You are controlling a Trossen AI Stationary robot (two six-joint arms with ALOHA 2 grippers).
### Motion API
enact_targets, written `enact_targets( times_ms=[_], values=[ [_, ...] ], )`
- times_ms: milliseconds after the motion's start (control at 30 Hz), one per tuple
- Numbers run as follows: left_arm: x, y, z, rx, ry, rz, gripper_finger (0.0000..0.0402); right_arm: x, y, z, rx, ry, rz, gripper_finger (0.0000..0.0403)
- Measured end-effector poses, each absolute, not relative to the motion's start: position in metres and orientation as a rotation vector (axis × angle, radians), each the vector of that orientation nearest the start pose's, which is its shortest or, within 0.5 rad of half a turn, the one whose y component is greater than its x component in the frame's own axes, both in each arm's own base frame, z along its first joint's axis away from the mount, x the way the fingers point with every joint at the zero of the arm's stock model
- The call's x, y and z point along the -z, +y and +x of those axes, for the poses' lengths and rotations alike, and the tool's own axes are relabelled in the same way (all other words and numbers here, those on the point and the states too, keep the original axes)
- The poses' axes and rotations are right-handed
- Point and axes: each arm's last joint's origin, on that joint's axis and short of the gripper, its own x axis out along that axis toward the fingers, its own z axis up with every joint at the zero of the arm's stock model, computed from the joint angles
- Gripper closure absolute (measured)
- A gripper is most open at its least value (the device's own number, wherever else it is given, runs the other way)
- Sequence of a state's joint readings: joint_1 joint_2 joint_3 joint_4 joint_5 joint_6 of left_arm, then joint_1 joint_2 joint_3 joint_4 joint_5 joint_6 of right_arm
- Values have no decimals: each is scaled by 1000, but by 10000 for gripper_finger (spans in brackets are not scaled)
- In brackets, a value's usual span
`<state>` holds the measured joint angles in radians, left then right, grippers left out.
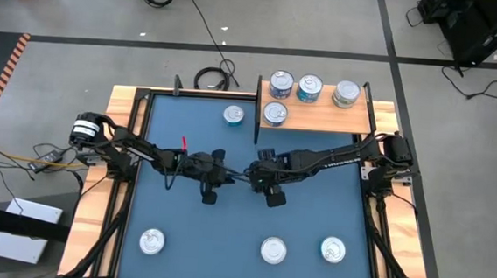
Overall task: Stack canned seafood by type on shelf
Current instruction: Put the center green tuna can on the shelf aligned with the other green tuna cans on the shelf
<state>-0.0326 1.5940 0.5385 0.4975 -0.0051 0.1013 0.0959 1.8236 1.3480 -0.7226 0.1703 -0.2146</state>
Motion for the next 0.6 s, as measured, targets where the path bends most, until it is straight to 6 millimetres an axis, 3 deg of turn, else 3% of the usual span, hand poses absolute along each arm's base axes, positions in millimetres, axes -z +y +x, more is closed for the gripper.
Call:
enact_targets(
  times_ms=[233, 600],
  values=[
    [-133, -9, 281, 58, 550, 108, 401, -208, 27, 365, -69, 1199, -366, 158],
    [-133, -9, 281, 59, 550, 108, 401, -198, 24, 370, -105, 1201, -325, 189]
  ],
)
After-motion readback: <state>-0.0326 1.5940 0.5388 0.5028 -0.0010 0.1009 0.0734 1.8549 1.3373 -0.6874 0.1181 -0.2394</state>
